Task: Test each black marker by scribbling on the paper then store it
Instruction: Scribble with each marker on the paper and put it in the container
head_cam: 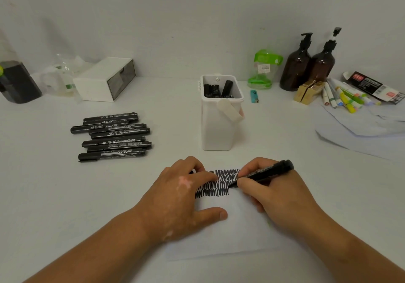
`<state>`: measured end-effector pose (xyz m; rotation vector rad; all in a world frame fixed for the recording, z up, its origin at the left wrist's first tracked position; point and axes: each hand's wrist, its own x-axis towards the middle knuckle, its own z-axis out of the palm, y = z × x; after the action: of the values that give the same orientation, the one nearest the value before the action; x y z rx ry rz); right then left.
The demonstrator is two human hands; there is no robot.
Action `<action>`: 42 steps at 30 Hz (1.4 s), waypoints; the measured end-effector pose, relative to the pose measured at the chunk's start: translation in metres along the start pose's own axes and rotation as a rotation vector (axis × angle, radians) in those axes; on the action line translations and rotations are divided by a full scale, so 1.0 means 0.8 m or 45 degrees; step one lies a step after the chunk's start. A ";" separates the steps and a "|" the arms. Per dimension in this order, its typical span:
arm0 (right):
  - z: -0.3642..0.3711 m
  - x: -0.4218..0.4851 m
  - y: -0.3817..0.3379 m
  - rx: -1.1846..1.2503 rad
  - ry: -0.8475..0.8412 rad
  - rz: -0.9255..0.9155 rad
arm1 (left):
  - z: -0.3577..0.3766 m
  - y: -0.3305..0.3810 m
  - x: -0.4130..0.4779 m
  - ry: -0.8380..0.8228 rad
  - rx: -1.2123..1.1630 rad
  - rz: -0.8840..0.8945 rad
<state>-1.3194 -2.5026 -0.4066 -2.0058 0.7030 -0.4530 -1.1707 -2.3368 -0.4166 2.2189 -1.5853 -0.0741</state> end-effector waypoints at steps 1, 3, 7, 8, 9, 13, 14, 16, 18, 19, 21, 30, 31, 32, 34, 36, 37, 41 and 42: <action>0.000 0.000 0.000 -0.010 -0.006 0.000 | 0.000 0.000 0.000 -0.002 0.001 0.000; -0.001 -0.001 -0.001 -0.061 -0.035 -0.017 | 0.000 0.000 0.000 -0.005 0.001 0.001; -0.001 0.000 0.001 -0.012 -0.012 -0.007 | 0.000 0.000 0.000 -0.008 0.001 0.000; -0.001 0.000 0.002 -0.001 -0.003 -0.001 | -0.001 0.000 -0.001 -0.008 -0.004 -0.001; -0.001 0.001 0.002 0.002 0.001 0.005 | -0.001 0.000 -0.001 -0.008 -0.010 -0.003; -0.001 0.000 0.000 -0.019 -0.033 0.005 | -0.002 0.001 -0.001 -0.010 -0.012 -0.006; -0.002 0.000 0.000 -0.031 -0.037 0.005 | -0.002 0.001 -0.001 -0.013 -0.013 -0.008; -0.001 0.001 0.001 -0.002 -0.025 0.016 | -0.003 0.002 0.000 -0.016 -0.008 -0.009; -0.001 0.002 0.003 0.035 0.000 0.026 | -0.002 0.002 0.000 -0.020 -0.004 -0.009; 0.000 0.002 0.003 0.040 0.006 0.027 | -0.002 0.002 0.000 -0.023 -0.005 -0.011; 0.000 0.002 0.002 0.042 0.004 0.033 | -0.003 0.002 0.000 -0.030 -0.010 -0.011; -0.004 0.000 -0.003 0.033 0.005 -0.007 | -0.004 0.004 0.000 -0.043 0.008 -0.011; -0.004 0.000 -0.003 0.110 0.031 -0.009 | -0.006 0.005 0.000 -0.031 -0.012 -0.013; -0.006 0.001 -0.003 0.214 0.053 -0.004 | -0.008 0.005 0.000 -0.011 -0.060 -0.019; -0.010 0.004 -0.002 0.430 0.083 0.011 | -0.013 0.005 0.001 0.038 -0.255 -0.068; -0.016 0.006 -0.001 0.538 0.094 0.001 | -0.016 0.002 0.001 0.106 -0.473 -0.150; -0.018 0.007 0.000 0.560 0.094 -0.011 | -0.016 -0.001 0.002 0.145 -0.537 -0.184; -0.024 0.009 0.004 0.588 0.099 -0.054 | -0.017 -0.006 0.005 0.296 -0.707 -0.223; -0.025 0.010 0.005 0.589 0.103 -0.066 | -0.017 -0.007 0.006 0.300 -0.795 -0.254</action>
<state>-1.3260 -2.5223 -0.3994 -1.5785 0.5365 -0.6651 -1.1599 -2.3355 -0.4052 1.7996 -1.0281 -0.3076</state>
